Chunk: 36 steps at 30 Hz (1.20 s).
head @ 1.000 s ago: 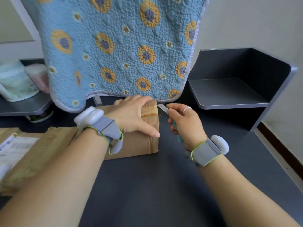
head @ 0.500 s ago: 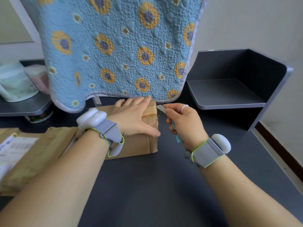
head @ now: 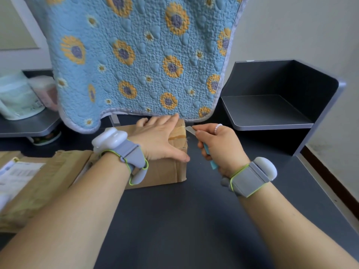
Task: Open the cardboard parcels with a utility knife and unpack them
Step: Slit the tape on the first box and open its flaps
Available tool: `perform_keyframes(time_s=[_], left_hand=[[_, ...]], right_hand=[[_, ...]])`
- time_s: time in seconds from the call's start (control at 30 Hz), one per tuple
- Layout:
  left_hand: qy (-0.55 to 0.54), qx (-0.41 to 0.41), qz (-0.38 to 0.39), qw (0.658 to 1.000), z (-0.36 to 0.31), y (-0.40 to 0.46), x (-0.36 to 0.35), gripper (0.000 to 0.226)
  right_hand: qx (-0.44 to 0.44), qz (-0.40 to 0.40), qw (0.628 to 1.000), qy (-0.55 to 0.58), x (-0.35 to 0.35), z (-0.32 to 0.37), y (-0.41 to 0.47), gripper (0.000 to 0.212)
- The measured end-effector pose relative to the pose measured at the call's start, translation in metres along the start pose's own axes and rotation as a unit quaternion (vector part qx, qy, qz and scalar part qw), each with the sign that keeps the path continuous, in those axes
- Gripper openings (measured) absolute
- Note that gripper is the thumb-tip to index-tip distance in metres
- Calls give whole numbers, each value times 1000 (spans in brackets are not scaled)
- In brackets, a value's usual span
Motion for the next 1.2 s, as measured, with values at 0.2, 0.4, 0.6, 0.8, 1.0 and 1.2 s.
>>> perform_keyframes(time_s=[0.2,0.4,0.6,0.8,1.0,1.2], left_hand=[[-1,-2,1,1000,0,1,0,124],[-26,-11,-31,999,-1,-1,4,120],[-54,-21,-52,997,-3,-1,10,116],[-65,-23,-55,996,-2,-2,11,115],[-57,-19,-58,997,-3,0,11,115],[-51,-18,-56,997,-2,0,11,114]], right_hand=[[7,-14,1000,-19,0,2,1,19],[-16,7,1000,25,-1,-3,-3,18],[-40,19,996,77,6,-6,-2,16],[-34,3,997,63,-4,-4,1,19],[-21,-26,999,30,-3,-7,-8,20],[-12,-17,1000,18,0,-3,-12,21]])
Point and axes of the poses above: each hand's wrist, its own y-axis towards the middle knuckle, its own x-axis out of the back of the hand, z = x × y, the point moved 9 cm from there along y, towards the middle knuckle
